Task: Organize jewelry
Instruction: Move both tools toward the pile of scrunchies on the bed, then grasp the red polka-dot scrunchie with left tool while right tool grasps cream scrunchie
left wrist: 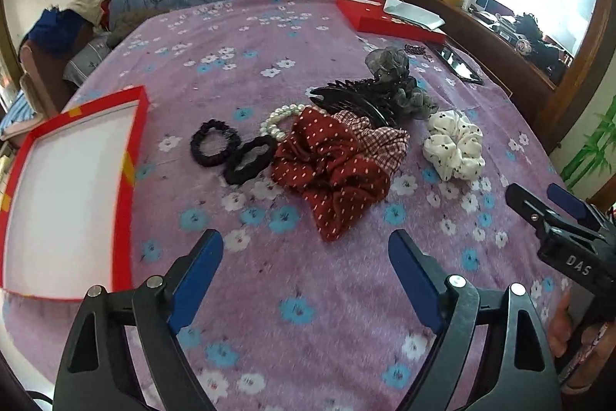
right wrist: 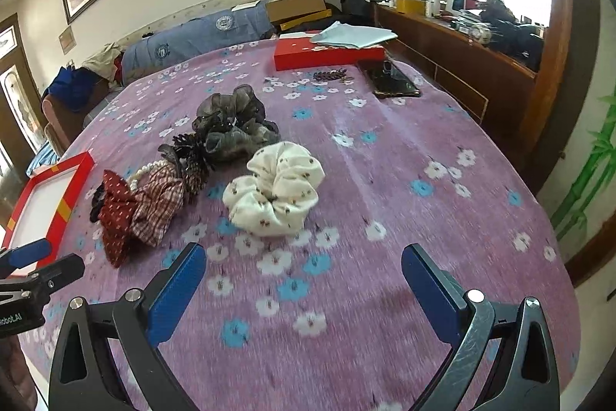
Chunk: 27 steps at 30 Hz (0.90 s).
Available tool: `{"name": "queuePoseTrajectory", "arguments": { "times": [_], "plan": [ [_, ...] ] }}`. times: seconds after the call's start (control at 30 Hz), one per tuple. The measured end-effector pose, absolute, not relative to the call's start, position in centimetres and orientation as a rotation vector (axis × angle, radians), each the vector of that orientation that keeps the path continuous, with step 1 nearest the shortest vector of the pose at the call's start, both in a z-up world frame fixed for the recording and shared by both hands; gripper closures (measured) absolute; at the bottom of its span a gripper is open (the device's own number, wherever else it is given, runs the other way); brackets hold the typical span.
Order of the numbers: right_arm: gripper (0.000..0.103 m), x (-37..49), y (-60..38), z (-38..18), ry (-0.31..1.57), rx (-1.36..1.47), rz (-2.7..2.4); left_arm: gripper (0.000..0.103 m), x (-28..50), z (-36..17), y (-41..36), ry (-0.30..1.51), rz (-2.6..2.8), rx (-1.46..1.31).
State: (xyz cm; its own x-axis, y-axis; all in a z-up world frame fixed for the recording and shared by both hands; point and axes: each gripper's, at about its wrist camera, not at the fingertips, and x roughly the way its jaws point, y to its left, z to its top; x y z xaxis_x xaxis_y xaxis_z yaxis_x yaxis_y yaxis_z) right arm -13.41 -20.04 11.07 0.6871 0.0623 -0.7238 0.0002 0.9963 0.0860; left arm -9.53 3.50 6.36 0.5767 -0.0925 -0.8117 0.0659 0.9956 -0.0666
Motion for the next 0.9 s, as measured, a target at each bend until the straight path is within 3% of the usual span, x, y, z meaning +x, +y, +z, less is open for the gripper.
{"name": "queuePoseTrajectory", "arguments": {
  "times": [0.37,0.43,0.47,0.5,0.57,0.63,0.67,0.7,0.77,0.9],
  "plan": [
    [0.015,-7.5,-18.9,9.3,0.866,0.049,0.046,0.017,-4.7,4.1,1.3,0.991,-0.161,-0.022],
    [0.017,-6.8,-18.6,8.6,0.883,0.031,0.038,0.039,-4.5,3.8,1.2,1.001,-0.162,-0.022],
    [0.02,-6.5,-18.5,8.3,0.89,0.023,0.034,0.065,-4.5,3.6,1.2,1.011,-0.162,-0.017],
    [0.024,-6.3,-18.3,8.0,0.898,0.013,0.031,0.083,-4.4,3.3,1.2,1.027,-0.156,-0.011],
    [0.035,-6.2,-18.0,7.6,0.91,0.0,0.036,0.088,-4.4,3.2,1.6,1.028,-0.145,-0.027],
    [0.059,-6.1,-17.7,7.3,0.917,-0.007,0.057,0.092,-4.7,3.5,2.3,1.013,-0.147,-0.051],
    [0.076,-6.1,-17.4,7.2,0.922,-0.011,0.071,0.092,-4.9,3.7,2.5,1.006,-0.146,-0.059],
    [0.084,-6.1,-17.3,7.2,0.925,-0.011,0.079,0.093,-5.2,4.0,2.9,1.001,-0.147,-0.071],
    [0.09,-6.6,-17.1,7.6,0.914,-0.009,0.084,0.093,-5.9,4.8,3.8,0.985,-0.155,-0.097],
    [0.092,-8.3,-16.7,9.5,0.858,-0.022,0.089,0.093,-7.9,6.7,6.5,0.944,-0.154,-0.139]
  ]
}}
